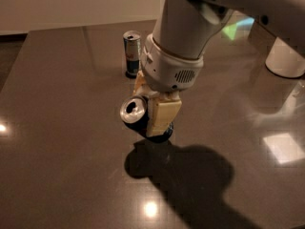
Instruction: Knock pepsi can over
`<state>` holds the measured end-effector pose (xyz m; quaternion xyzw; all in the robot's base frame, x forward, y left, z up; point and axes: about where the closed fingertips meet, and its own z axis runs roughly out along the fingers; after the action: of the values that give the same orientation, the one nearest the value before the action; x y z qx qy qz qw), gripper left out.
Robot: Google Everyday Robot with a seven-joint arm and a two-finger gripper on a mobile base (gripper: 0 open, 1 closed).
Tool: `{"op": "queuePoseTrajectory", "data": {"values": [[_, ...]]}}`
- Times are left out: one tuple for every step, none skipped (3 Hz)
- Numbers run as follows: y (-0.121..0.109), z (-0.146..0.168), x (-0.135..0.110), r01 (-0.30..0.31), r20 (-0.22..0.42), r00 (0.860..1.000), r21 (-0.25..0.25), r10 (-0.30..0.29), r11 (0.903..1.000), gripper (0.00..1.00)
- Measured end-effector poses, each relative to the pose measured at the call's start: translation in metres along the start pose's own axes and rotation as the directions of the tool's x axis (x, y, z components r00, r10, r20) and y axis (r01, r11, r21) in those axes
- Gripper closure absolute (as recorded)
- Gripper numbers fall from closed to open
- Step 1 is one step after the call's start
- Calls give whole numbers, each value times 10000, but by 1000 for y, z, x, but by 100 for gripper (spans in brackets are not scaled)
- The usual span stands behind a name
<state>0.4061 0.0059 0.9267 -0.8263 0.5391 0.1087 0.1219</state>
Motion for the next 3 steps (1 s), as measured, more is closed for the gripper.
{"op": "queuePoseTrajectory", "data": {"values": [[-13,-1,19,474,-1898,9806,-82,-481,9988,100],[-19,2,31,735,-2978,9515,-254,-777,9970,100],[-20,12,40,816,-3492,9322,-543,-955,9952,82]]}}
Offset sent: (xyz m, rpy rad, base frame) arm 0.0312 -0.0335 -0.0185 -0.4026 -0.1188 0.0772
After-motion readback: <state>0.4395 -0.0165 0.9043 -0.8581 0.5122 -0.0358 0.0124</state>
